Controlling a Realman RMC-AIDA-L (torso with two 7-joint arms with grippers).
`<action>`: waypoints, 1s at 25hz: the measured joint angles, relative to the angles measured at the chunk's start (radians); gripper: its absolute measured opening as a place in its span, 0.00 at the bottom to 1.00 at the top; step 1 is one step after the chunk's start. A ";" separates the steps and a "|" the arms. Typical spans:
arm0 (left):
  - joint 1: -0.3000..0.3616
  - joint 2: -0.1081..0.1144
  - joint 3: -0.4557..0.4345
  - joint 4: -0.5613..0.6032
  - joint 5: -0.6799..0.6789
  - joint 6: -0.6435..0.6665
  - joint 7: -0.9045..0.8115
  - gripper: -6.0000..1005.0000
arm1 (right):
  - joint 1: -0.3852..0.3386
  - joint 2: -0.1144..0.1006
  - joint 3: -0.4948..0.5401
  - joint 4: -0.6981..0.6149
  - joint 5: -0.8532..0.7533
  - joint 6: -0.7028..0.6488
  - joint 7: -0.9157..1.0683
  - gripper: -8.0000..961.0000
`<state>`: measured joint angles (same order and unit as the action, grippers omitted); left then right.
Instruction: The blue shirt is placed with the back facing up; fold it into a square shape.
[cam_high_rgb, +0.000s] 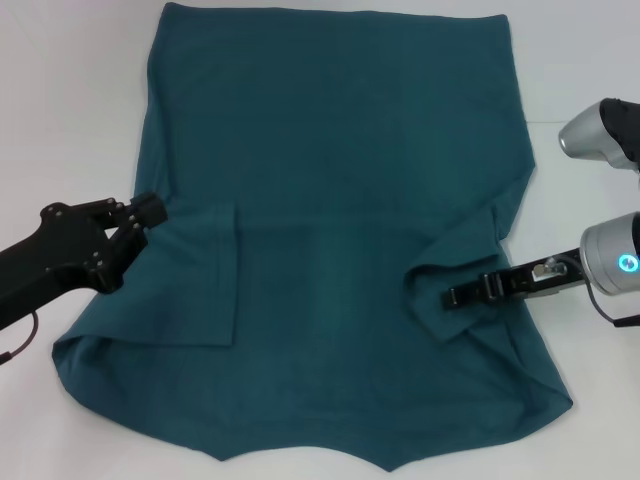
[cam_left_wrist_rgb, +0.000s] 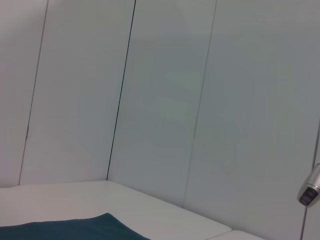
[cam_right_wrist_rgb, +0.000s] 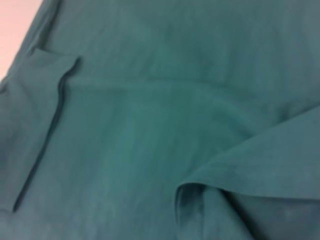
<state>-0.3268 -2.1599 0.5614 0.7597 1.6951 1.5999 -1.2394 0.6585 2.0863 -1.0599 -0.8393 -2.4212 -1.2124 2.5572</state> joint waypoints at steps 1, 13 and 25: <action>0.000 0.000 0.000 -0.001 0.000 0.000 0.000 0.06 | 0.000 0.002 0.000 -0.006 0.002 -0.006 0.000 0.65; 0.000 -0.001 -0.006 -0.010 0.000 0.000 0.000 0.06 | 0.022 0.006 -0.012 -0.015 0.085 -0.055 -0.020 0.65; 0.002 0.000 -0.006 -0.010 0.000 0.000 0.000 0.06 | -0.005 -0.014 0.025 -0.044 0.121 -0.029 -0.032 0.65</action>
<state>-0.3244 -2.1602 0.5553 0.7501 1.6951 1.5999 -1.2394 0.6534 2.0724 -1.0349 -0.8838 -2.2997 -1.2411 2.5249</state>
